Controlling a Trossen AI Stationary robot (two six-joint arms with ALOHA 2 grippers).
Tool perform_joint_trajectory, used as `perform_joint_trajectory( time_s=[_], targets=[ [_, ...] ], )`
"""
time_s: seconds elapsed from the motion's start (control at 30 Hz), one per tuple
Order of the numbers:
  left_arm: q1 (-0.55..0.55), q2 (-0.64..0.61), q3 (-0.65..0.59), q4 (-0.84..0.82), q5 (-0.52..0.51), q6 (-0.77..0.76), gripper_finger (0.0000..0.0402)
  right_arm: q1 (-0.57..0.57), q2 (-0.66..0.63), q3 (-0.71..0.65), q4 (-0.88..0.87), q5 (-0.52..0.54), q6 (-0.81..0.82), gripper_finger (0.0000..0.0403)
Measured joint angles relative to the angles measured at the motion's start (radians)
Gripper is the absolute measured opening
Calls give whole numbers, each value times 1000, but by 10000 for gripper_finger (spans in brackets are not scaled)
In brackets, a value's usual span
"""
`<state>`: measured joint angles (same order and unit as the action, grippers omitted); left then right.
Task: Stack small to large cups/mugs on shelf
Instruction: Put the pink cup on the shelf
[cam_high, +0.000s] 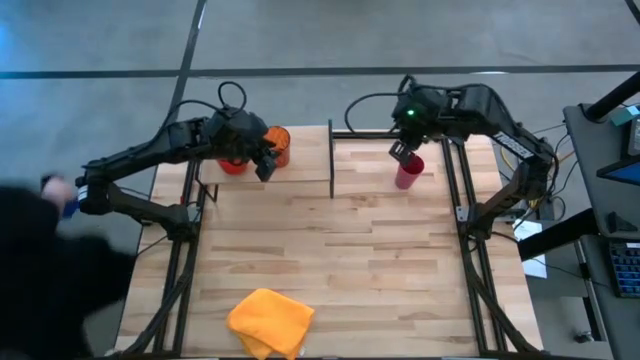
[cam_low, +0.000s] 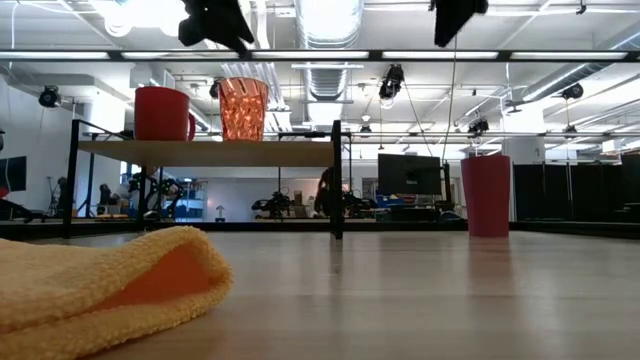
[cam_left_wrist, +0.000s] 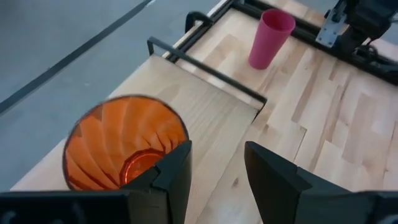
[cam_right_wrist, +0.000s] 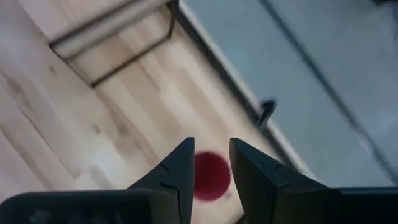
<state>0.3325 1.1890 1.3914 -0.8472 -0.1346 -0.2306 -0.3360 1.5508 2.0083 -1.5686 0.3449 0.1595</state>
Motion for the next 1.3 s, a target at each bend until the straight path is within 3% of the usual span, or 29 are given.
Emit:
perform_joint_trajectory(
  time_s=[0.2, 0.5, 1.3],
  targets=[
    [0, -12, 59, 2, 4, 1, 134, -58, 12, -215, -3, -142, 52, 95],
    [0, -28, 112, 2, 4, 2, 134, -110, 10, -502, -4, -143, 24, 92],
    [0, -31, 108, 0, 10, 2, 134, -144, 16, -561, 135, -191, 7, 68]
  ],
)
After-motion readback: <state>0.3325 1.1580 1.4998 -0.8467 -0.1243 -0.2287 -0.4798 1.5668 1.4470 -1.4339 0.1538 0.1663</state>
